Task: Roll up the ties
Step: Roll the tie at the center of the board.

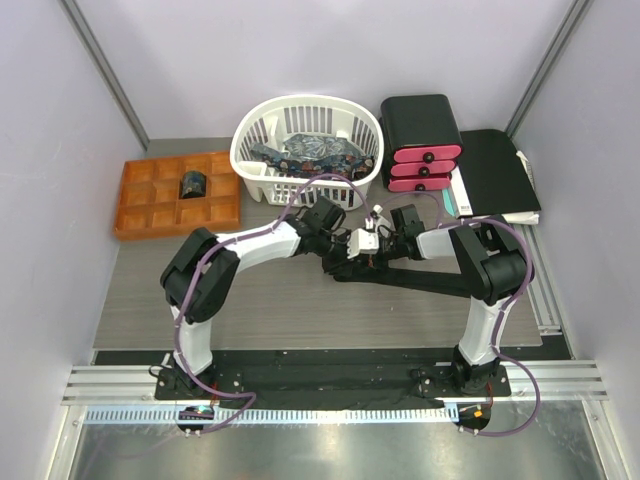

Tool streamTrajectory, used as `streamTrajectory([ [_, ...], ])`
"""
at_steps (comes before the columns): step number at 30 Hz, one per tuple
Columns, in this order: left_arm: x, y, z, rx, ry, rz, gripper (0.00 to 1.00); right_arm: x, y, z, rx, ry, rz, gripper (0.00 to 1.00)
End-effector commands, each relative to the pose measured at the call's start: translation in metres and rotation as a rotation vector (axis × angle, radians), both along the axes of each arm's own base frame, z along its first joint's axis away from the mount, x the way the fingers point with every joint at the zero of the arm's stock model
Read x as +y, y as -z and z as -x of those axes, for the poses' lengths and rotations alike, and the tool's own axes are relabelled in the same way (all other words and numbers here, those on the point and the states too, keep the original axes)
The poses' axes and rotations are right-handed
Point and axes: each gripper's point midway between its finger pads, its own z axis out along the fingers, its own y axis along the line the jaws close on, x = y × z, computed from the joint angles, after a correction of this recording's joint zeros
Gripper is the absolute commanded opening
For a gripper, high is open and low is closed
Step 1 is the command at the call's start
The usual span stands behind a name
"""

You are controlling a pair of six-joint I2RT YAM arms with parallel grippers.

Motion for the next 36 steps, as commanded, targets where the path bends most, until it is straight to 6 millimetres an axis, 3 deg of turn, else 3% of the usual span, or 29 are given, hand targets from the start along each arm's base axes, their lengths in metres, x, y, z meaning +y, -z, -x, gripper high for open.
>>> streamTrajectory([
  [1,0.019,0.033,0.022,0.079,0.012,-0.145,0.33,-0.011,0.019,-0.001,-0.029,0.035,0.104,0.01],
  [11,0.041,0.065,0.028,0.062,-0.019,-0.319,0.28,-0.005,-0.022,0.004,0.012,0.019,0.011,0.16],
  [20,0.048,0.078,0.033,0.063,-0.003,-0.393,0.25,-0.028,-0.044,-0.006,0.004,0.033,0.006,0.21],
  [27,0.047,0.079,0.032,0.043,0.001,-0.404,0.26,-0.026,-0.048,-0.004,0.053,0.084,-0.035,0.25],
  [36,0.045,0.08,0.034,0.025,0.017,-0.421,0.29,-0.006,-0.03,-0.002,0.06,0.101,-0.055,0.31],
])
